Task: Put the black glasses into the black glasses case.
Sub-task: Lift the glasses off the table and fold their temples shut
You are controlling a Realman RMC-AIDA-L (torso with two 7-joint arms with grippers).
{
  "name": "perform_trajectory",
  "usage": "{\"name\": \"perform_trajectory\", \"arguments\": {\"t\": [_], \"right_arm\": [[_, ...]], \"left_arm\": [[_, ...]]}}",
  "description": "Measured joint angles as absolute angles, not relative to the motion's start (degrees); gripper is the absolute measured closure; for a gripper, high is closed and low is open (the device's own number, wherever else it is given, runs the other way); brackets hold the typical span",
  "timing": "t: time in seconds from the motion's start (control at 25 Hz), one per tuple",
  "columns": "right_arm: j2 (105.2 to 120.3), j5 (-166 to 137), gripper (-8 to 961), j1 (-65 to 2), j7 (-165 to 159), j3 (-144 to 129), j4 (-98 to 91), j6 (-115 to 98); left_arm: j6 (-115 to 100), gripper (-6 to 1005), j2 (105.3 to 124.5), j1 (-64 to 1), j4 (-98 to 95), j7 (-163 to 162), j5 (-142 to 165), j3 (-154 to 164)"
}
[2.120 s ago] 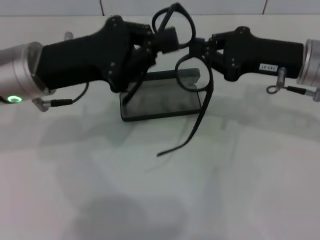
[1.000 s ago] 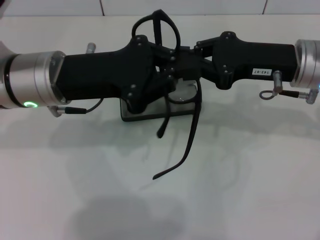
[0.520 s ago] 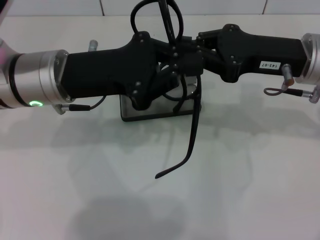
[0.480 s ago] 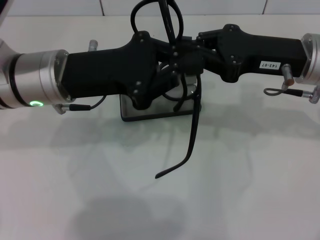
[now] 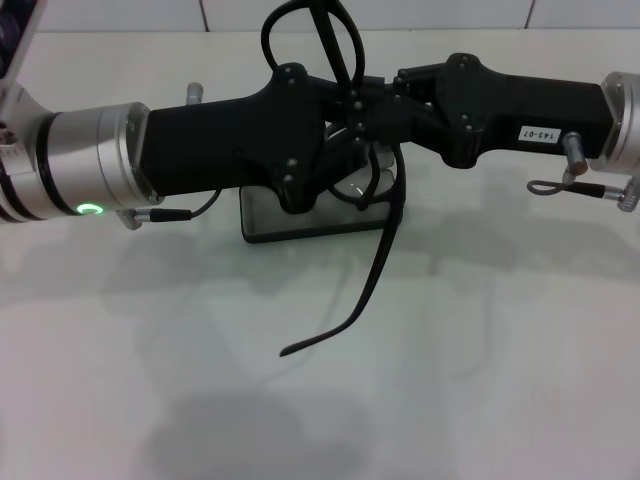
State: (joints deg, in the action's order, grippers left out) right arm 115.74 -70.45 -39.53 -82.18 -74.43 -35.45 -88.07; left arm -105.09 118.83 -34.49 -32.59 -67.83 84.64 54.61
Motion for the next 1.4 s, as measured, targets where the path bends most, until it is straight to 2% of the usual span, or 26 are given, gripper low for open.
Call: {"name": "perform_trajectory", "arguments": {"t": [0.24, 0.52, 0.8, 1.4], "right_arm": [[115.74, -70.4, 905, -38.6, -81.9, -73.9, -35.4, -86.6], [115.62, -70.7, 905, -38.3, -80.6, -73.8, -35.4, -82.5], [115.66, -70.4, 904, -38.8, -76.7, -73.7, -36.5, -75.3], [115.90, -65.6, 904, -38.8, -68.7, -73.7, -39.4, -67.3]], "left_arm": [[-106.1, 993, 118.46, -34.5, -32.9, -69.3, 84.3, 54.5], [-108.1, 992, 117.14, -32.7, -37.7, -74.8, 83.2, 54.3], [-110.3, 992, 114.16, -29.9, -39.8, -77.6, 84.8, 54.7], [-106.3, 990, 115.62, -27.8, -32.6, -70.1, 95.8, 54.5]]}}
